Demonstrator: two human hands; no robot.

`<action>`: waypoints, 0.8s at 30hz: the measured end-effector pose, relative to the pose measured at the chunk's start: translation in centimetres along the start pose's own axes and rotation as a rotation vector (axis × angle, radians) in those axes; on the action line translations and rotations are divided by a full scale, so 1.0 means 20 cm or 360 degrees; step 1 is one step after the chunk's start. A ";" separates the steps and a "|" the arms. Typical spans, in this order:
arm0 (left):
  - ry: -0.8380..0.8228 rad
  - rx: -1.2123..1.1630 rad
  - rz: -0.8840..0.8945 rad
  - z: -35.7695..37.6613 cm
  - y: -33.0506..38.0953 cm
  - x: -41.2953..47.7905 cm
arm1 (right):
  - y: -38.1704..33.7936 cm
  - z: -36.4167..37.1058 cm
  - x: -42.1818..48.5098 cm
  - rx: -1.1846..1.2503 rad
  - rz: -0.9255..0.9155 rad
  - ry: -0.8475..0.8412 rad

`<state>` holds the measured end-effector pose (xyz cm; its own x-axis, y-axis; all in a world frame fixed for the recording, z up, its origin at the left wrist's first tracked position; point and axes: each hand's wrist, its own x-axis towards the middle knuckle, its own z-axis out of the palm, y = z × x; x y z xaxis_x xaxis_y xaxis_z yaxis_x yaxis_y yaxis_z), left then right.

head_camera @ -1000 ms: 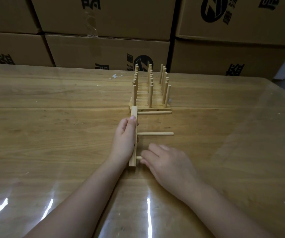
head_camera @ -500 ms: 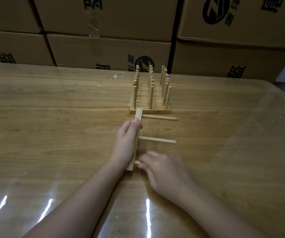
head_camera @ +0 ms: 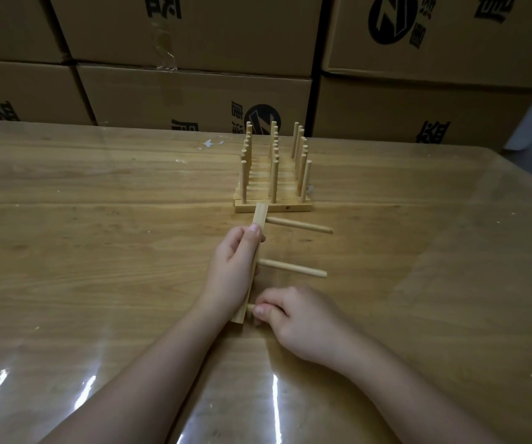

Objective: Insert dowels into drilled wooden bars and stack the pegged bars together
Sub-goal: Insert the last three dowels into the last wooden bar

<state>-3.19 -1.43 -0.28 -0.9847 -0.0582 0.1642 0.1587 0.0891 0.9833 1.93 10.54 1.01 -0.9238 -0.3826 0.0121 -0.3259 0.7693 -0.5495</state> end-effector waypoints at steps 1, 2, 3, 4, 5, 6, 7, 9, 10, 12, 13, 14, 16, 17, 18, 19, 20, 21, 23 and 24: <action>-0.0011 -0.0018 -0.0026 0.00 0.00 0.00 | 0.00 0.01 -0.01 -0.0043 -0.0039 0.0078; -0.0009 -0.0033 -0.0045 0.00 0.00 0.01 | 0.00 0.02 -0.02 -0.0090 -0.0089 0.0164; 0.0010 -0.0046 -0.0062 0.00 0.00 0.01 | 0.00 0.03 -0.03 -0.0143 -0.0141 0.0241; 0.0048 -0.0050 -0.0076 0.00 0.00 0.01 | 0.00 0.03 -0.04 -0.0214 -0.0201 0.0318; 0.0097 -0.0046 -0.0089 0.00 0.00 0.02 | 0.00 0.03 -0.05 -0.0333 -0.0268 0.0395; 0.0150 -0.0043 -0.0107 0.00 0.00 0.03 | 0.00 0.01 -0.05 -0.0472 -0.0329 0.0467; 0.0193 -0.0048 -0.0128 0.00 -0.01 0.03 | 0.00 0.00 -0.05 -0.0553 -0.0382 0.0544; 0.0231 -0.0067 -0.0162 0.00 -0.01 0.03 | 0.01 -0.02 -0.05 -0.0515 -0.0502 0.0706; 0.0249 -0.0080 -0.0173 0.00 -0.01 0.03 | 0.03 -0.03 -0.04 -0.0451 -0.0576 0.0803; 0.0287 -0.0100 -0.0189 -0.01 -0.01 0.03 | 0.06 -0.05 -0.05 -0.0371 -0.0647 0.1028; 0.0296 -0.0107 -0.0193 -0.01 -0.01 0.03 | 0.07 -0.06 -0.05 -0.0386 -0.0617 0.1160; 0.0294 -0.0111 -0.0196 -0.01 -0.01 0.03 | 0.09 -0.08 -0.05 -0.0424 -0.0540 0.1270; 0.0270 -0.0074 -0.0173 0.00 -0.01 0.04 | 0.11 -0.12 -0.04 -0.0521 -0.0340 0.1321; 0.0250 -0.0046 -0.0152 0.00 -0.02 0.04 | 0.13 -0.14 -0.04 -0.0551 -0.0262 0.1249; 0.0224 -0.0027 -0.0131 0.00 -0.01 0.04 | 0.14 -0.15 -0.03 -0.0529 -0.0204 0.1124; 0.0199 -0.0017 -0.0115 0.00 -0.01 0.04 | 0.15 -0.17 -0.03 -0.0450 -0.0168 0.0978; 0.0175 -0.0019 -0.0108 0.00 -0.01 0.03 | 0.16 -0.18 -0.03 -0.0352 -0.0158 0.0839; 0.0146 -0.0035 -0.0114 0.00 -0.01 0.03 | 0.17 -0.19 -0.03 -0.0285 -0.0165 0.0729; 0.0081 -0.0068 -0.0135 0.00 0.00 0.02 | 0.18 -0.18 -0.02 -0.0310 -0.0177 0.0576; 0.0045 -0.0068 -0.0140 0.00 0.00 0.02 | 0.17 -0.17 -0.01 -0.0358 -0.0181 0.0518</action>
<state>-3.60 -1.48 -0.18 -0.9927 -0.0919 0.0787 0.0753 0.0398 0.9964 0.36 15.08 1.93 -0.8831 -0.3175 0.3456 -0.4318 0.8381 -0.3334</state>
